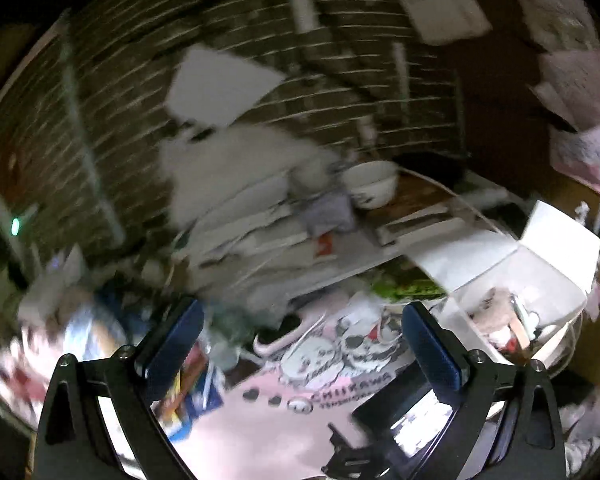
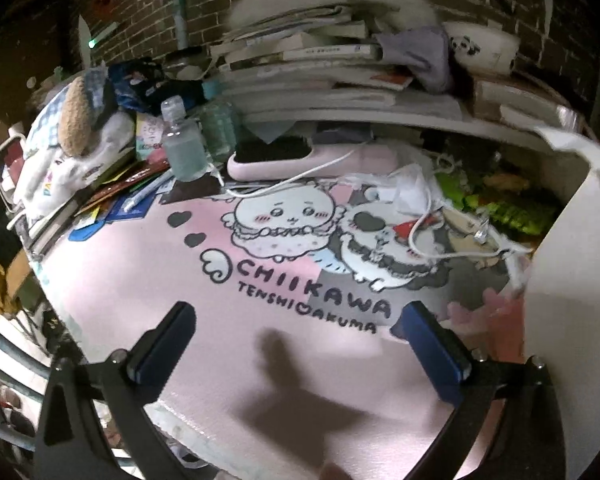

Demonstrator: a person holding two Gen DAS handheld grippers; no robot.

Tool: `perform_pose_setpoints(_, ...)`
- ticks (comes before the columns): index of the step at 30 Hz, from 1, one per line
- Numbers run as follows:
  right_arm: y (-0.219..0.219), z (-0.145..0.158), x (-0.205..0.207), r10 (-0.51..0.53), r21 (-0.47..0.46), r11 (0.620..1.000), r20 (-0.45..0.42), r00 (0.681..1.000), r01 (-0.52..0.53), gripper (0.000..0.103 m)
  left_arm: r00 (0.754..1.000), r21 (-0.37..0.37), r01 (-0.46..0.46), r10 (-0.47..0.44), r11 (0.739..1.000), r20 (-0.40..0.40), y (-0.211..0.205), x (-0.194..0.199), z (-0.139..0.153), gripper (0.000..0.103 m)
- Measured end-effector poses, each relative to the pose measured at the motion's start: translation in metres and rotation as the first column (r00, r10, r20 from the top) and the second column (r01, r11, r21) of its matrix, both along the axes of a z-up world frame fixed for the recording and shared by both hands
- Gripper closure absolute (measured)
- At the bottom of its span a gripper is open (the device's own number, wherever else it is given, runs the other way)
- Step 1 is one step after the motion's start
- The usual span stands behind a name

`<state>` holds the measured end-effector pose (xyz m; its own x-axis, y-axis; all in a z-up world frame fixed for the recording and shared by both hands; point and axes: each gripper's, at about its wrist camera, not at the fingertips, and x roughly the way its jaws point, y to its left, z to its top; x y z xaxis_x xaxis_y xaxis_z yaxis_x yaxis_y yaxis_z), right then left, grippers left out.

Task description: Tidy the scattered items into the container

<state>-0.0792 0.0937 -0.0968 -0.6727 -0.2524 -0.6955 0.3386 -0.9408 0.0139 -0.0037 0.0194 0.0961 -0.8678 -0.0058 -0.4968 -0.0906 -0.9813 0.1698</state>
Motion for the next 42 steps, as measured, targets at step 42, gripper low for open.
perform_pose_setpoints(42, 0.115, 0.130, 0.036, -0.273, 0.043, 0.958, -0.154, 0.950, 0.282, 0.000, 0.994, 0.247, 0.006, -0.032, 0.969, 0.100, -0.019, -0.015, -0.064, 0.004)
